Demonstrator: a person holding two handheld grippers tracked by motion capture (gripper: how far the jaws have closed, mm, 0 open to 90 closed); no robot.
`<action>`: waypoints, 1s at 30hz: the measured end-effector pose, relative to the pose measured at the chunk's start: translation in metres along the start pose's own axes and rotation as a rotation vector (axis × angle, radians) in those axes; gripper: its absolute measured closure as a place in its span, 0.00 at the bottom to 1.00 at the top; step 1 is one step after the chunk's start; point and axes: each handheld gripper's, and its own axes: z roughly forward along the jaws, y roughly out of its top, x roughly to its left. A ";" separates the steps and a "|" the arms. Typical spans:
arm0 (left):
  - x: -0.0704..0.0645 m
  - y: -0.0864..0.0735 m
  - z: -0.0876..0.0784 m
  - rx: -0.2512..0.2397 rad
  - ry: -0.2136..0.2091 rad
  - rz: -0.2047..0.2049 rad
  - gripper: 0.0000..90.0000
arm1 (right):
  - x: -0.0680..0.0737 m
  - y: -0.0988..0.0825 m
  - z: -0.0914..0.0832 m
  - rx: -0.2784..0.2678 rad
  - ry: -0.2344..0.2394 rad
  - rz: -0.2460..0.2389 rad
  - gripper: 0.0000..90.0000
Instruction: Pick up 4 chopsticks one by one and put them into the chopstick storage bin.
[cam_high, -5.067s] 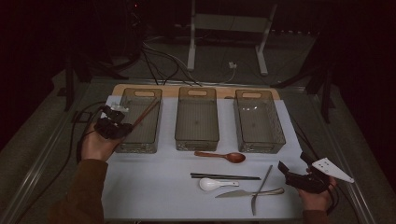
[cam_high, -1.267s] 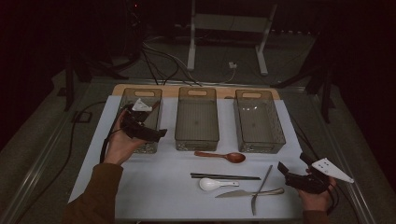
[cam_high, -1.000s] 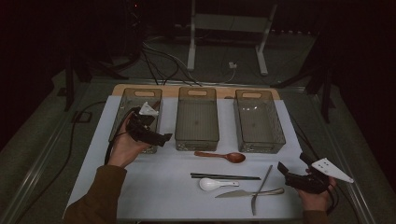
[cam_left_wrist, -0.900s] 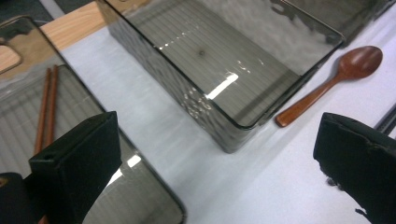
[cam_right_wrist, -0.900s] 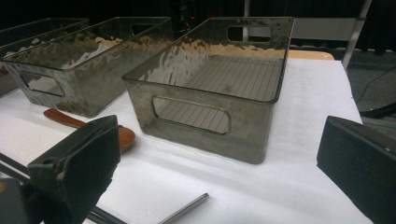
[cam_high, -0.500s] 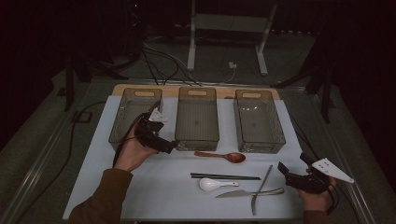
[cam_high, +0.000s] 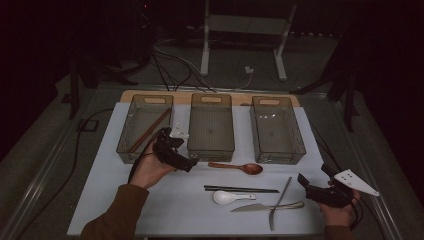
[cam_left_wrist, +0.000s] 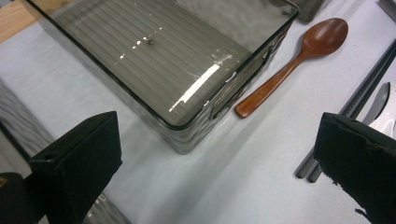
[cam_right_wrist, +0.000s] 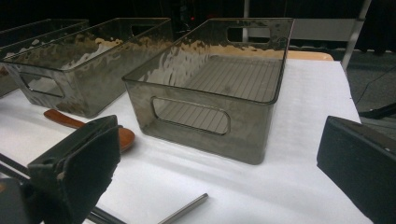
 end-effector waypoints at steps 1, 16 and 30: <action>-0.001 0.000 0.001 0.001 -0.002 0.006 0.02 | 0.000 0.000 0.000 0.000 0.000 0.000 0.00; -0.013 -0.005 0.019 0.039 -0.042 0.034 0.03 | 0.000 0.000 0.000 -0.001 0.000 -0.001 0.00; -0.027 -0.010 0.035 0.063 -0.084 0.074 0.06 | 0.000 0.000 0.000 -0.003 0.000 -0.001 0.00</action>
